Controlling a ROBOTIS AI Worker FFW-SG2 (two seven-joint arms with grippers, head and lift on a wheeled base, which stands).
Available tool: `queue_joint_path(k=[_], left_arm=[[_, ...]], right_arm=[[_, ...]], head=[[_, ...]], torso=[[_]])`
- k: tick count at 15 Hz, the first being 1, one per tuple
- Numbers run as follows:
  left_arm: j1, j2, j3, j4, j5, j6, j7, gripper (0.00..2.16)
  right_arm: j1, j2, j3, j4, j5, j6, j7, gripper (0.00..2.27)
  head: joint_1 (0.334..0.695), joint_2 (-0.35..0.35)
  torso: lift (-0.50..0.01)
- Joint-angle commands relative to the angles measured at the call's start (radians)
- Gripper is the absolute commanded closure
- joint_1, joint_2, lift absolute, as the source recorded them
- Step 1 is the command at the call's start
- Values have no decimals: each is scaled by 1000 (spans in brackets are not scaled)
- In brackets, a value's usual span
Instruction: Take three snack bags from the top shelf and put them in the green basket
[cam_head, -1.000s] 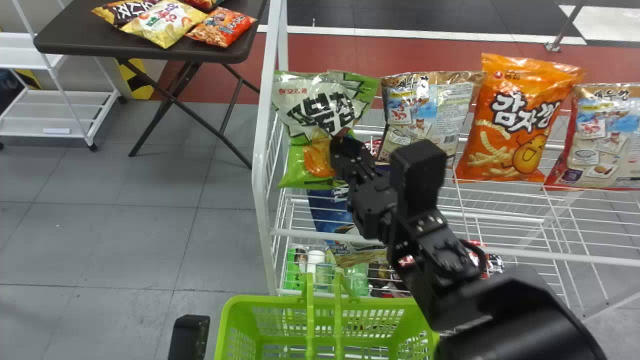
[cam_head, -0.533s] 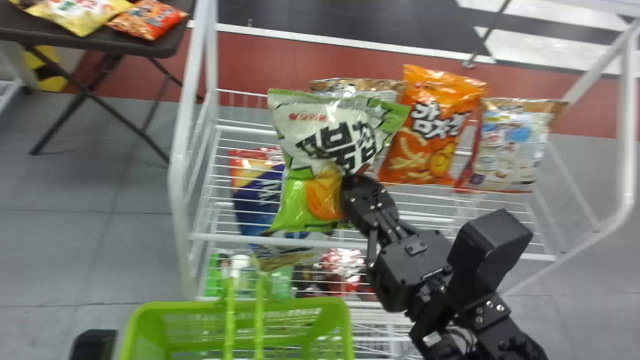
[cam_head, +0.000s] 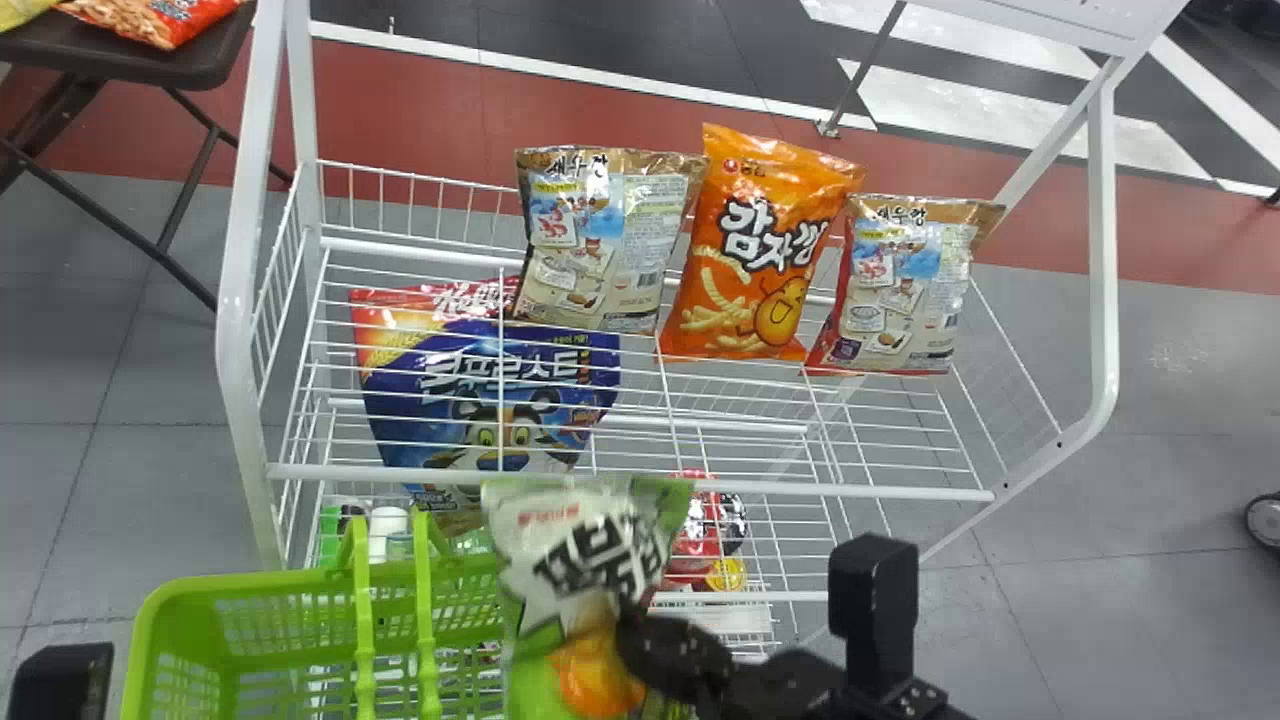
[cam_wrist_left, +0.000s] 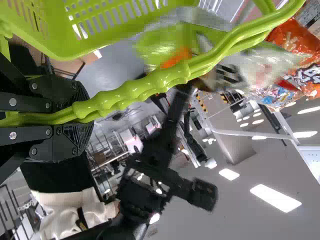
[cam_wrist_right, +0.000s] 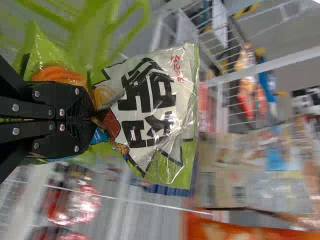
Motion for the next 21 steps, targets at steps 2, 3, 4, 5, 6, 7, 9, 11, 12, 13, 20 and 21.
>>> queue_joint_path(k=[2,3,4,5,6,7,9,11,12,13,20,21], left_arm=[[-23,0,-9,15,0,0,6,1811],[-31,0,-17,19,-2,0,8,1811],[-38,0,-23,25,0,3,8,1811],[-41,0,-29,25,-2,3,8,1811],[-41,1,-34,25,-3,6,8,1811],[-44,1,-38,25,-5,12,6,1814],[-40,3,-41,21,-5,21,0,1814],[-23,5,-40,10,-5,18,-3,1814],[-15,5,-38,2,-5,18,-3,1811],[-8,5,-37,-2,-6,18,-3,1811],[-6,1,-49,-11,-22,21,9,1811],[-9,1,-57,-11,-23,24,12,1811]], right_arm=[[-7,0,-11,47,-102,258,34,2013],[-15,0,6,77,-114,291,45,2013],[-29,0,32,112,-113,288,45,2013],[-41,0,49,141,-114,276,45,2013],[-47,0,69,173,-114,184,53,2013],[-47,1,83,201,-118,67,58,2013],[-50,3,103,245,-137,-135,67,2010],[-75,6,109,261,-167,-107,71,1767],[-81,6,110,262,-170,-86,71,1180],[-96,6,112,262,-167,-3,71,181],[-59,24,-43,143,-205,110,136,56],[-52,38,-81,143,-229,-12,136,56]], head=[[695,-350],[695,-350],[695,-350],[695,-350],[695,-350],[695,-350],[695,-350],[695,-350],[695,-350],[695,-350],[695,-350],[695,-350]], torso=[[-35],[-35],[-35],[-35],[-35],[-35],[-35],[-35],[-35],[-35],[-35],[-35]])
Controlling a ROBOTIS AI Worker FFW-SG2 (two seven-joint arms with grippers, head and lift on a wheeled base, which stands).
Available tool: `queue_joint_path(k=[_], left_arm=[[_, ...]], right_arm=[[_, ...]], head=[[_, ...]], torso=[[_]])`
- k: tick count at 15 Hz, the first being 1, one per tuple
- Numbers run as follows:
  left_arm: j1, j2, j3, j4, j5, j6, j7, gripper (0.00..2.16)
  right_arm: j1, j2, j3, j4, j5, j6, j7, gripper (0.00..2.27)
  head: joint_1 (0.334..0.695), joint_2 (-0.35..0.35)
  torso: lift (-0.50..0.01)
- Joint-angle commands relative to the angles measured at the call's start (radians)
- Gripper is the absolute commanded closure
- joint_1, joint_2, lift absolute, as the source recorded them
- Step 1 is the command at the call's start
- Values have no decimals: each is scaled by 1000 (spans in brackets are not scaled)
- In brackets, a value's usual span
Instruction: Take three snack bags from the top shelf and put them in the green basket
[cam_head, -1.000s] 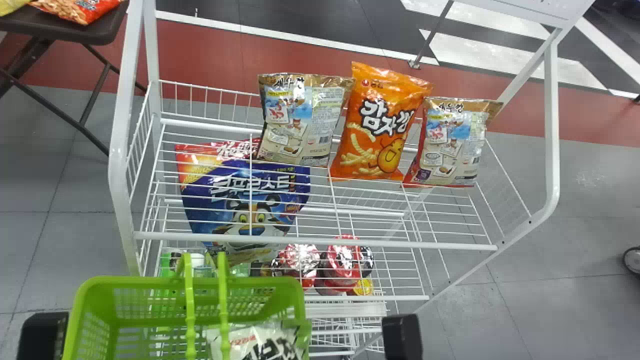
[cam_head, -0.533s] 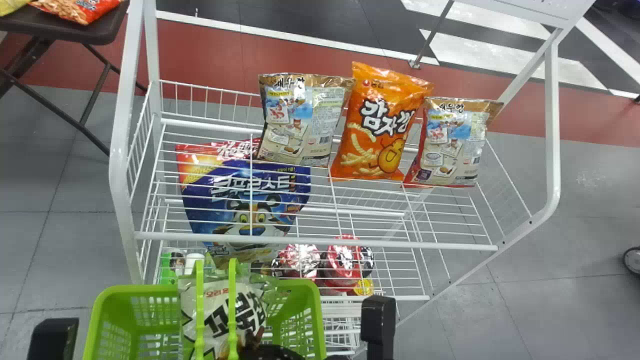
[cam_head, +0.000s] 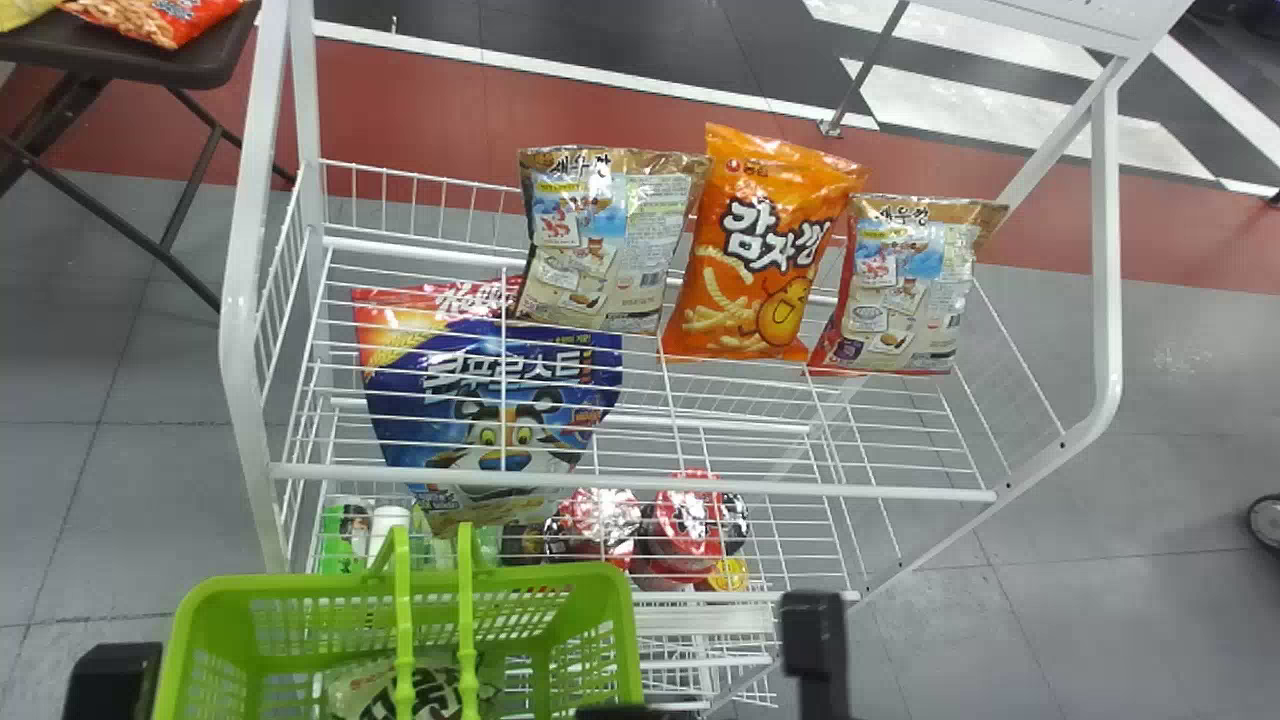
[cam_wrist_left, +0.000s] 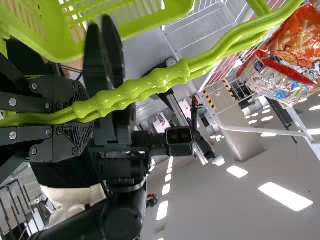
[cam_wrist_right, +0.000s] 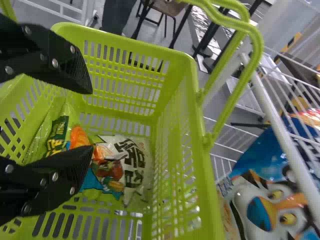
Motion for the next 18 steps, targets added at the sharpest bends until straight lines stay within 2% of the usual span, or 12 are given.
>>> queue_joint_path(k=[1,3,5,7,9,11,15,18], left_arm=[[-7,0,-13,0,-5,3,5,1811],[-10,0,-22,3,-6,3,11,1811],[-12,0,-26,6,-9,3,11,1811],[-12,-2,-26,15,-9,0,12,1811],[-12,-2,-28,18,-9,-3,12,1811],[-12,0,-26,18,-9,-3,11,1811],[-13,3,-26,18,-12,3,9,1811],[-12,5,-28,17,-12,3,9,1811]], right_arm=[[9,30,-70,-1,-31,-257,-2,56],[-1,39,-87,35,-19,-637,-3,63],[-47,45,-102,55,2,-775,-45,90],[-138,48,-107,100,61,-852,-138,97],[-251,48,-107,186,151,-901,-197,113],[-337,48,-117,256,165,-898,-204,130],[-428,48,-120,361,190,-898,-272,147],[-524,47,-130,448,217,-886,-278,147]], head=[[695,-350],[695,-350],[695,-350],[695,-350],[695,-350],[695,-350],[695,-350],[695,-350]], torso=[[-35],[-35],[-35],[-35],[-35],[-35],[-35],[-35]])
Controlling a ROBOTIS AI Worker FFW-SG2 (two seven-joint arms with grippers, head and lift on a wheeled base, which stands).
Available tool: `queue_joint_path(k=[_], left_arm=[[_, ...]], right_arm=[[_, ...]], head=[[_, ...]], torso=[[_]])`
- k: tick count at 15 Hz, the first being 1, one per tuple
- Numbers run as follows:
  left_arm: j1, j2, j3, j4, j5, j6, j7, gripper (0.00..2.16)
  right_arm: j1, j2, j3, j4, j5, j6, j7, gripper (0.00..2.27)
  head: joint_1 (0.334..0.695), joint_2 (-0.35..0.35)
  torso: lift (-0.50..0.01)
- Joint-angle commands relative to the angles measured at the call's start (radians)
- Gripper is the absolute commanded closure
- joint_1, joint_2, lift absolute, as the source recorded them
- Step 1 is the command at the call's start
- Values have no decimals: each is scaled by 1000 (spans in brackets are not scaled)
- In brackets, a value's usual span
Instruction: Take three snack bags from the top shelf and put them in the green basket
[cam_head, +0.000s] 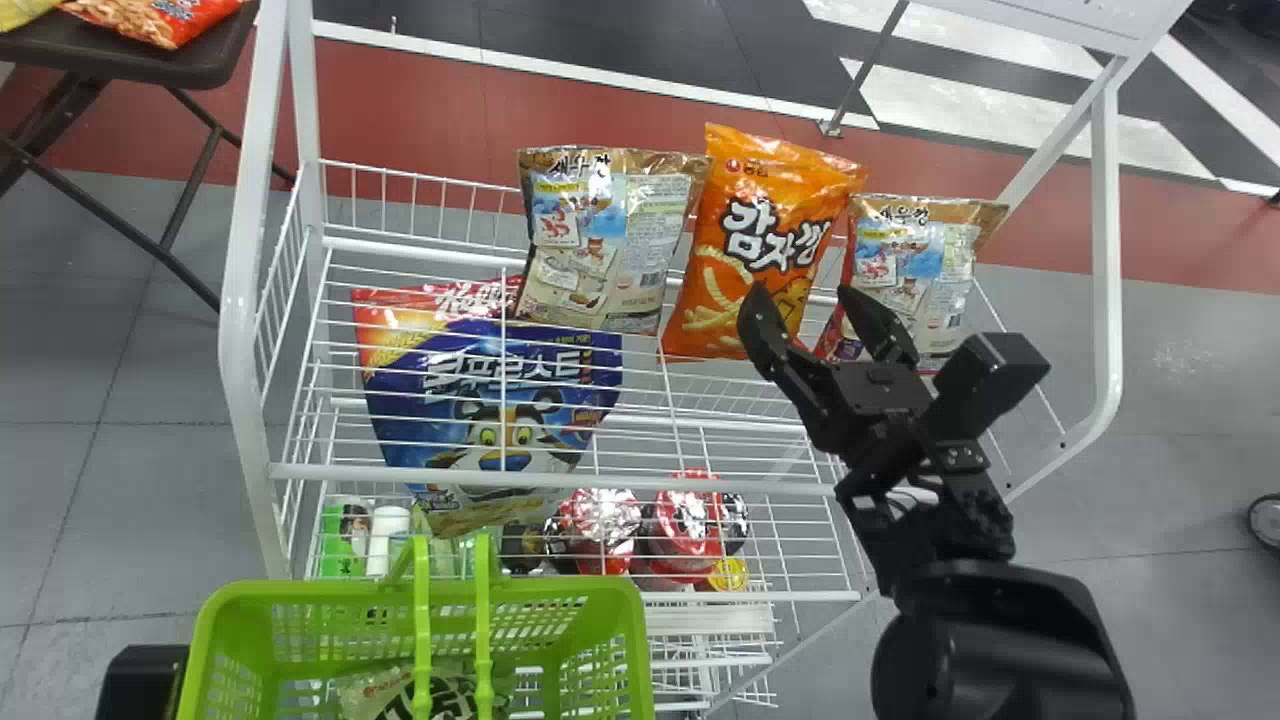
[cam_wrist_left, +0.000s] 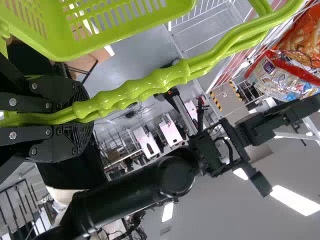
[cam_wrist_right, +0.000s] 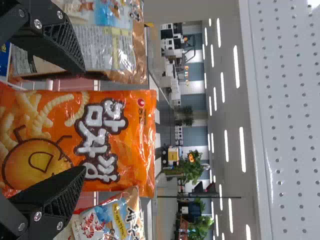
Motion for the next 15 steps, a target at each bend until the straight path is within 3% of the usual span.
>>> queue_joint_path(k=[1,5,6,8,10,11,15], left_arm=[[1,1,-2,-3,-1,3,0,1811],[-10,1,0,6,-3,3,0,1811],[-11,2,0,9,-3,3,0,1811],[-11,2,4,9,-1,0,0,1787],[-14,4,4,9,-3,3,0,1781],[-19,2,4,9,-3,3,0,1781],[-28,1,-2,9,-5,15,3,1781]], right_arm=[[-80,-1,-6,63,34,24,1,147],[-193,-12,-6,149,80,138,2,221],[-218,-14,-7,172,88,162,7,397],[-244,-20,-10,203,89,202,19,839],[-255,-27,-12,210,88,267,30,1723],[-253,-27,-15,210,89,270,39,1919],[-235,-27,-43,198,80,267,83,1953]], head=[[695,-350],[695,-350],[695,-350],[695,-350],[695,-350],[695,-350],[695,-350]], torso=[[-35],[-35],[-35],[-35],[-35],[-35],[-35]])
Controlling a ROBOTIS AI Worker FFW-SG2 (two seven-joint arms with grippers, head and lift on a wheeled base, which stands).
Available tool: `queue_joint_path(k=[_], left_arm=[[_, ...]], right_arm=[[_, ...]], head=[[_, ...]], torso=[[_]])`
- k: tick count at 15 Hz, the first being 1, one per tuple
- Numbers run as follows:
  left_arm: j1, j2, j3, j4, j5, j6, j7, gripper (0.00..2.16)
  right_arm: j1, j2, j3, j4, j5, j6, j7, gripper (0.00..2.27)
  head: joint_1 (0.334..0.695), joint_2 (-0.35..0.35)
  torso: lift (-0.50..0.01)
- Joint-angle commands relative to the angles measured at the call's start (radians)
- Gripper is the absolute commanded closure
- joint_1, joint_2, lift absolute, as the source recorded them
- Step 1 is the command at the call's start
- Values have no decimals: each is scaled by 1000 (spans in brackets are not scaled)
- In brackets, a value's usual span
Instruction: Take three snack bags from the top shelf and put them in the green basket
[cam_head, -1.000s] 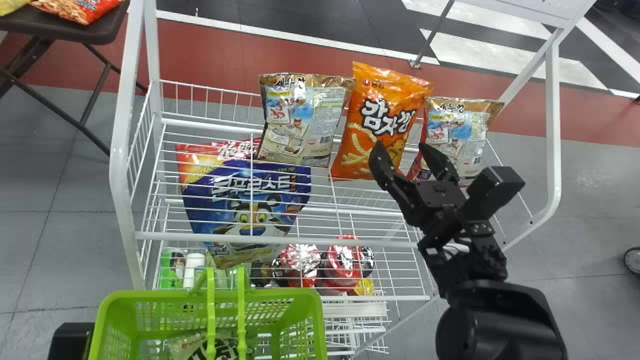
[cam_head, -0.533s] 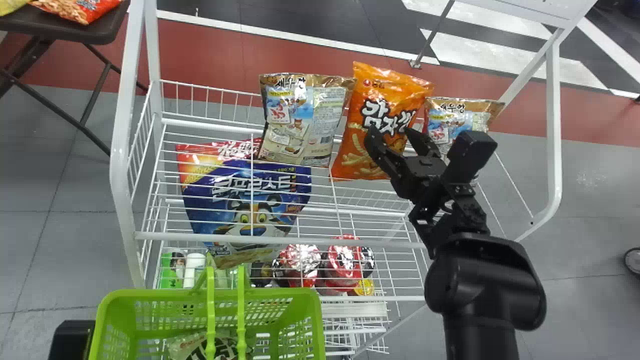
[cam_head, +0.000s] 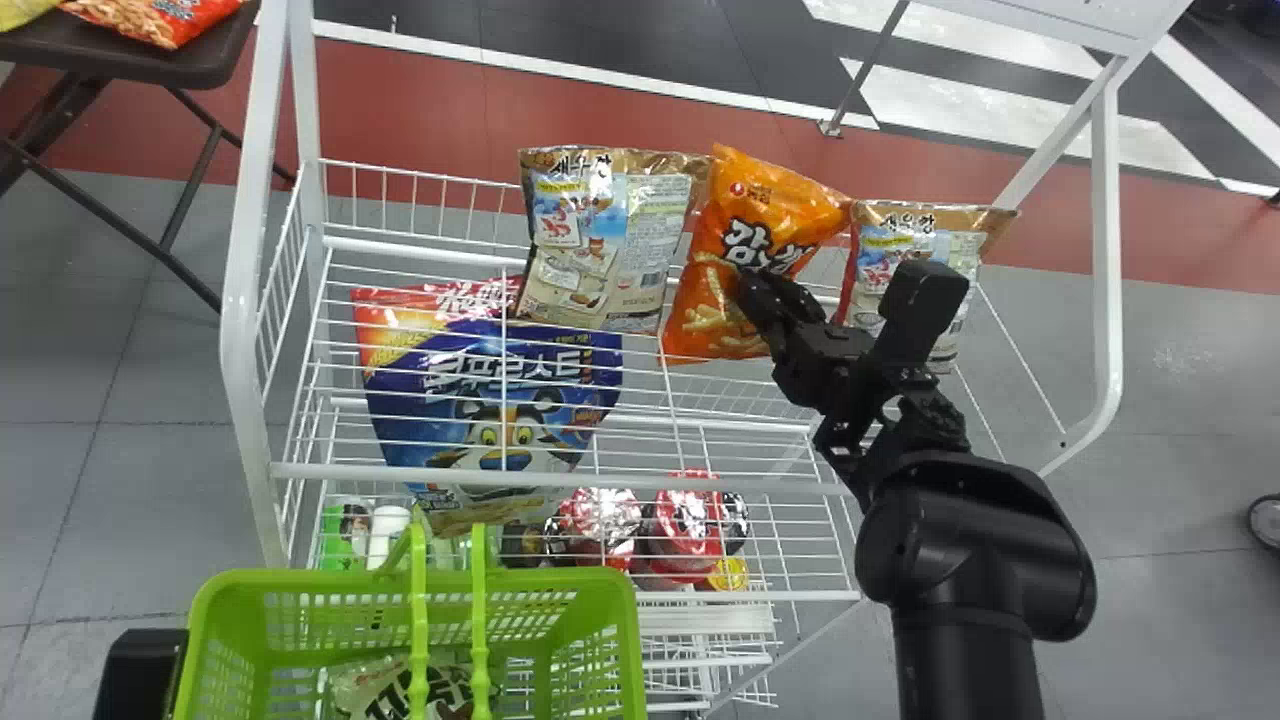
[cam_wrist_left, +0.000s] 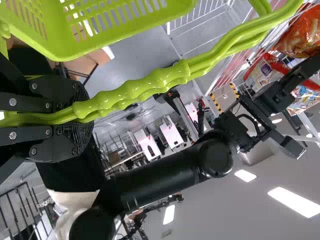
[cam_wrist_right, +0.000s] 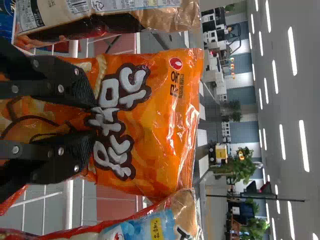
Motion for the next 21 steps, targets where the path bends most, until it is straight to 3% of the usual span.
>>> queue_joint_path(k=[1,7,13,21], left_arm=[[-6,-1,-4,0,-3,5,5,1781],[-7,3,-14,-5,-4,23,11,1781],[-3,3,-30,-17,-13,42,17,1781],[9,5,-45,-34,-19,48,33,1781]], right_arm=[[12,0,-19,-11,-9,0,14,1953],[2,0,-87,-16,-29,6,58,1953],[64,0,-91,-171,-119,110,101,1953],[156,2,-106,-402,-226,313,254,1953]], head=[[695,-350],[695,-350],[695,-350],[695,-350]], torso=[[-35],[-35],[-35],[-35]])
